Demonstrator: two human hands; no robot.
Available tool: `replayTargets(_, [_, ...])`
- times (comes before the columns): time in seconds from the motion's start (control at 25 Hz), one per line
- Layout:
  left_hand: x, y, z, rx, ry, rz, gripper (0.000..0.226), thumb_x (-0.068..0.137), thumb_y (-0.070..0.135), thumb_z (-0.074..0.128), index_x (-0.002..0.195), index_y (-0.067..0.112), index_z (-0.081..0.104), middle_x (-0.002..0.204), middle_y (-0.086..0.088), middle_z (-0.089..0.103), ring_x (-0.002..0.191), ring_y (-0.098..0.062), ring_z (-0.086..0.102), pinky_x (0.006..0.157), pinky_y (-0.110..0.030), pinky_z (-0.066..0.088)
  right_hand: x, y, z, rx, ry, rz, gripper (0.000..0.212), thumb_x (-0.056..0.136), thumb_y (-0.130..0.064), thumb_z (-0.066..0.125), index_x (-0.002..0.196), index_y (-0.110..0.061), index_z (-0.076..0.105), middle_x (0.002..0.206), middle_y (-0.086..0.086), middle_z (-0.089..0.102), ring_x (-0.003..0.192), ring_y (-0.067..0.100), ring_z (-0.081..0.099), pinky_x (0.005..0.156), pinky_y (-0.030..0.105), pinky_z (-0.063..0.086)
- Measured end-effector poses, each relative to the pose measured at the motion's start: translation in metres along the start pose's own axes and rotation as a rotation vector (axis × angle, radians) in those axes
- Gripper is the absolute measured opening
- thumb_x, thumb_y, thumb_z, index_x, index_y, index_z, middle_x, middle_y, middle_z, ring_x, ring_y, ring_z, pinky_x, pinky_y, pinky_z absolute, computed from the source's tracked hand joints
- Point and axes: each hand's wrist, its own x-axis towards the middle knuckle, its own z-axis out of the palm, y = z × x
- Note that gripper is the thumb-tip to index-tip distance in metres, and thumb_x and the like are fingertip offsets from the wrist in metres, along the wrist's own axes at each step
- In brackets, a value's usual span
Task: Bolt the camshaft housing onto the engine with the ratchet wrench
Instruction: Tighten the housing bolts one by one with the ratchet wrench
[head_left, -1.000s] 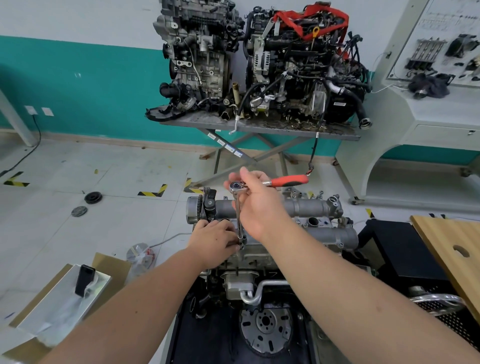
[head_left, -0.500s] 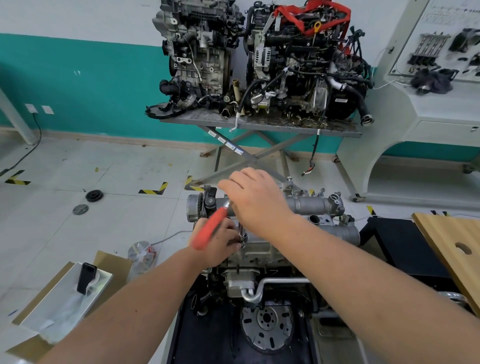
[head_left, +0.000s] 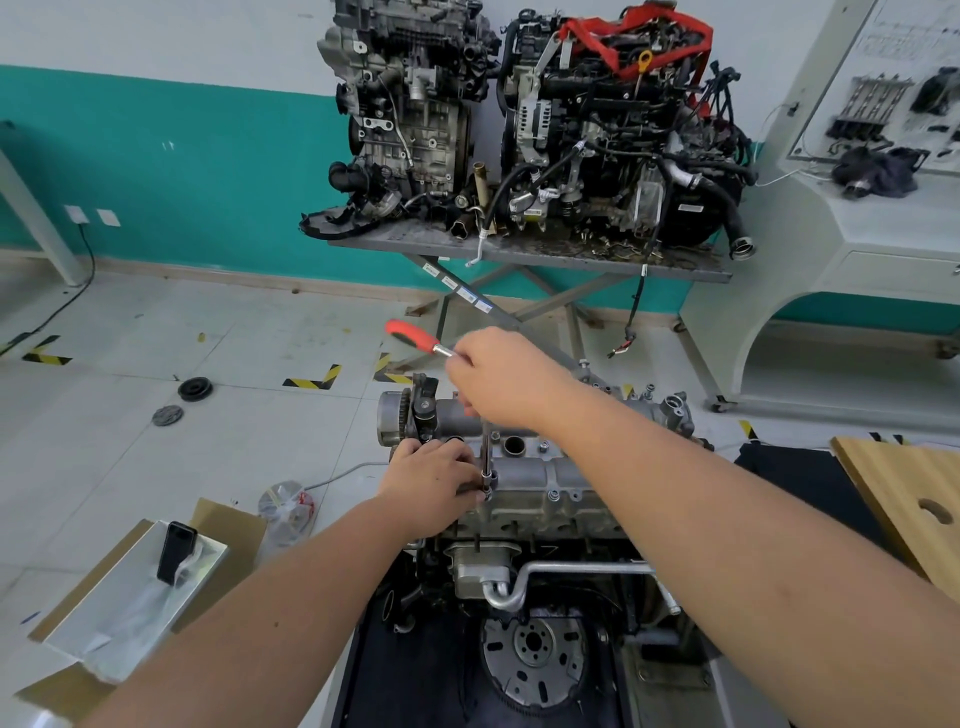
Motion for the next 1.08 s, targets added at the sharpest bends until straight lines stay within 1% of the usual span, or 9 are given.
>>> replayTargets(0.12, [0.0, 0.0, -0.001, 0.003, 0.002, -0.007, 0.034, 0.092, 0.062, 0.046, 0.109, 0.042, 0.068, 0.12, 0.022, 0.05, 0.11, -0.006, 0.047, 0.08, -0.03, 0.015, -0.006, 0.001, 0.005, 0.999, -0.062, 0.32, 0.018, 0.097, -0.006, 0.048, 0.081, -0.008, 0.056, 0.065, 0.002, 0.065, 0.06, 0.019, 0.067, 0.054, 0.024, 0.047])
replayTargets(0.28, [0.0, 0.002, -0.002, 0.014, 0.0, -0.002, 0.035, 0.092, 0.062, 0.045, 0.109, 0.041, 0.067, 0.121, 0.022, 0.049, 0.111, -0.008, 0.046, 0.081, -0.031, 0.016, -0.015, 0.014, 0.035, 1.572, 0.145, 0.338, 0.016, 0.098, -0.019, 0.058, 0.081, -0.017, 0.057, 0.071, -0.006, 0.068, 0.074, 0.012, 0.068, 0.06, 0.021, 0.047])
replayTargets(0.36, [0.0, 0.002, -0.003, 0.016, 0.003, -0.005, 0.035, 0.092, 0.062, 0.045, 0.113, 0.043, 0.067, 0.12, 0.022, 0.049, 0.111, -0.007, 0.046, 0.081, -0.032, 0.016, -0.019, 0.024, 0.051, 1.359, 0.32, 0.169, 0.007, 0.098, -0.034, 0.058, 0.096, -0.034, 0.064, 0.096, -0.013, 0.07, 0.095, 0.008, 0.066, 0.073, 0.021, 0.053])
replayTargets(0.44, [-0.002, 0.002, -0.001, 0.007, 0.028, 0.001, 0.033, 0.092, 0.06, 0.048, 0.111, 0.042, 0.067, 0.113, 0.021, 0.048, 0.108, -0.008, 0.046, 0.081, -0.031, 0.017, -0.025, 0.031, 0.063, 0.882, 0.474, -0.089, 0.023, 0.098, -0.044, 0.051, 0.116, -0.052, 0.061, 0.123, -0.016, 0.058, 0.113, -0.003, 0.055, 0.092, 0.015, 0.047])
replayTargets(0.6, [-0.002, 0.002, -0.001, -0.095, 0.081, 0.001, 0.027, 0.088, 0.051, 0.054, 0.104, 0.032, 0.066, 0.093, 0.02, 0.043, 0.101, -0.014, 0.052, 0.086, -0.031, 0.025, -0.017, 0.043, 0.061, 0.044, 0.805, -0.551, 0.03, 0.094, -0.008, 0.055, 0.118, -0.008, 0.072, 0.127, 0.013, 0.064, 0.108, 0.029, 0.06, 0.089, 0.037, 0.053])
replayTargets(0.72, [0.001, 0.0, 0.001, -0.161, 0.058, 0.087, 0.026, 0.091, 0.047, 0.056, 0.105, 0.03, 0.071, 0.107, 0.019, 0.047, 0.106, -0.012, 0.048, 0.102, -0.027, 0.029, -0.013, 0.041, 0.043, -0.336, 0.678, -0.655, 0.039, 0.08, -0.002, 0.046, 0.106, -0.007, 0.075, 0.105, 0.009, 0.071, 0.092, 0.034, 0.063, 0.071, 0.043, 0.054])
replayTargets(0.8, [0.0, 0.001, -0.001, -0.185, 0.084, 0.096, 0.022, 0.093, 0.043, 0.059, 0.099, 0.028, 0.073, 0.102, 0.016, 0.045, 0.104, -0.014, 0.045, 0.091, -0.009, 0.012, -0.014, 0.038, 0.034, -0.474, 0.551, -0.647, 0.04, 0.083, -0.015, 0.043, 0.112, -0.008, 0.07, 0.093, 0.009, 0.066, 0.081, 0.032, 0.059, 0.065, 0.042, 0.049])
replayTargets(0.92, [0.0, 0.003, -0.002, -0.088, 0.121, 0.1, 0.024, 0.092, 0.044, 0.059, 0.105, 0.029, 0.072, 0.12, 0.009, 0.061, 0.119, -0.018, 0.045, 0.076, -0.018, 0.008, -0.021, 0.035, 0.028, -0.497, 0.389, -0.634, 0.048, 0.092, -0.037, 0.042, 0.13, -0.012, 0.059, 0.099, 0.01, 0.056, 0.082, 0.028, 0.049, 0.07, 0.035, 0.036])
replayTargets(1.08, [0.001, 0.002, -0.003, -0.066, 0.02, 0.04, 0.027, 0.094, 0.054, 0.05, 0.105, 0.038, 0.068, 0.12, 0.017, 0.051, 0.119, -0.014, 0.043, 0.083, -0.027, 0.015, -0.026, 0.035, 0.016, -0.524, 0.256, -0.649, 0.049, 0.1, -0.037, 0.037, 0.139, -0.014, 0.054, 0.107, 0.011, 0.057, 0.09, 0.027, 0.051, 0.074, 0.036, 0.035])
